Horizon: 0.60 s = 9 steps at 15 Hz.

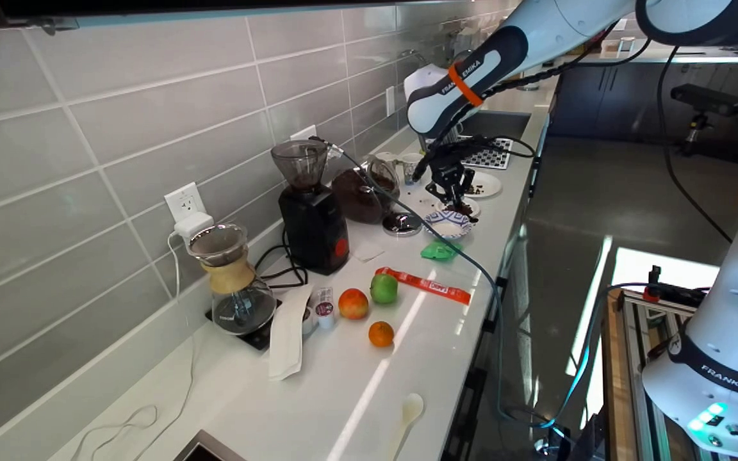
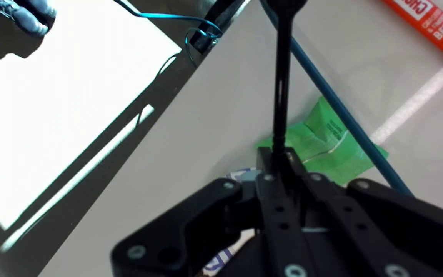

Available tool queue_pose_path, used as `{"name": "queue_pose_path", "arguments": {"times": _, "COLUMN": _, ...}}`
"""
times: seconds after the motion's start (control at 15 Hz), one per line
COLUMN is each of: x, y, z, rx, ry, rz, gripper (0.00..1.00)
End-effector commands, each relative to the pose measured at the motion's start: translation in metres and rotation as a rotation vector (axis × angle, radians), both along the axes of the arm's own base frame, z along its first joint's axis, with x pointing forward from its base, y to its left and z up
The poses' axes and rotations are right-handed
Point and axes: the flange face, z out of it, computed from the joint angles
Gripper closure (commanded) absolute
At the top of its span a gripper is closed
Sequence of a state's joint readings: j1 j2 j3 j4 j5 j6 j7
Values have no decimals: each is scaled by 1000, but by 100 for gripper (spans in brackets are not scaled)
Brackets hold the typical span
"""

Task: Use the black ladle to take some coffee beans from the glass container and place them in the black and white bowl.

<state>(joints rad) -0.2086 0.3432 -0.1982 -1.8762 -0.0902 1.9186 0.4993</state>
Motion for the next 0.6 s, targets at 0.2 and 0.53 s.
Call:
{"name": "queue_pose_path", "arguments": {"times": 0.2, "x": -6, "y": 6, "z": -17, "rx": 18, "ry": 165, "rz": -53, "gripper": 98}}
{"name": "queue_pose_path", "arguments": {"times": 0.53, "x": 9, "y": 6, "z": -18, "rx": -29, "ry": 251, "rz": -77, "gripper": 98}}
